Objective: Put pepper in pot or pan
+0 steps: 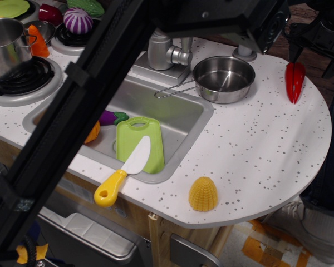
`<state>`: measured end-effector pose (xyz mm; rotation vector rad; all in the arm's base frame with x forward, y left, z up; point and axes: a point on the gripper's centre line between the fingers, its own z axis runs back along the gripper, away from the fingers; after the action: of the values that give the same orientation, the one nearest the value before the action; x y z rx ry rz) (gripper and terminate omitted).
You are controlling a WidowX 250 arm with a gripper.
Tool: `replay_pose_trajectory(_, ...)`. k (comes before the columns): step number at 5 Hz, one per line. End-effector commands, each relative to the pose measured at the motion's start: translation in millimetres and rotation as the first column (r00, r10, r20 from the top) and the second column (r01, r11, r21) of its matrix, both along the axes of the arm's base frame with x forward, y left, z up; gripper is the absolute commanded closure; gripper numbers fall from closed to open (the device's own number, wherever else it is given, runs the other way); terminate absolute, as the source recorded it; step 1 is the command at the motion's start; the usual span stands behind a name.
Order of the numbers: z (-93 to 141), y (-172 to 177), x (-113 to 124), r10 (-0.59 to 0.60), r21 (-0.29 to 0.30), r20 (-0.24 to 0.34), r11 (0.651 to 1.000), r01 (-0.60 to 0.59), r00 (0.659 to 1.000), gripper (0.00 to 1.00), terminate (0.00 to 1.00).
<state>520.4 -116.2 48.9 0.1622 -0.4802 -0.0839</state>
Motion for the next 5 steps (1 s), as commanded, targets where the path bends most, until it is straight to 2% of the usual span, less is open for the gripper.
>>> replay_pose_trajectory(1, 0, 0, 0, 0.0, 0.0, 0.0, 1.0, 0.0, 1.0, 0.0, 0.0)
replay_pose_trajectory(4, -12, 11, 5, -0.026, 0.005, -0.011, 1.0, 0.026, 1.0, 0.0, 0.0)
replay_pose_trajectory(5, -10, 12, 2, -0.021, 0.014, 0.001, 1.0, 0.021, 1.0, 1.0, 0.0)
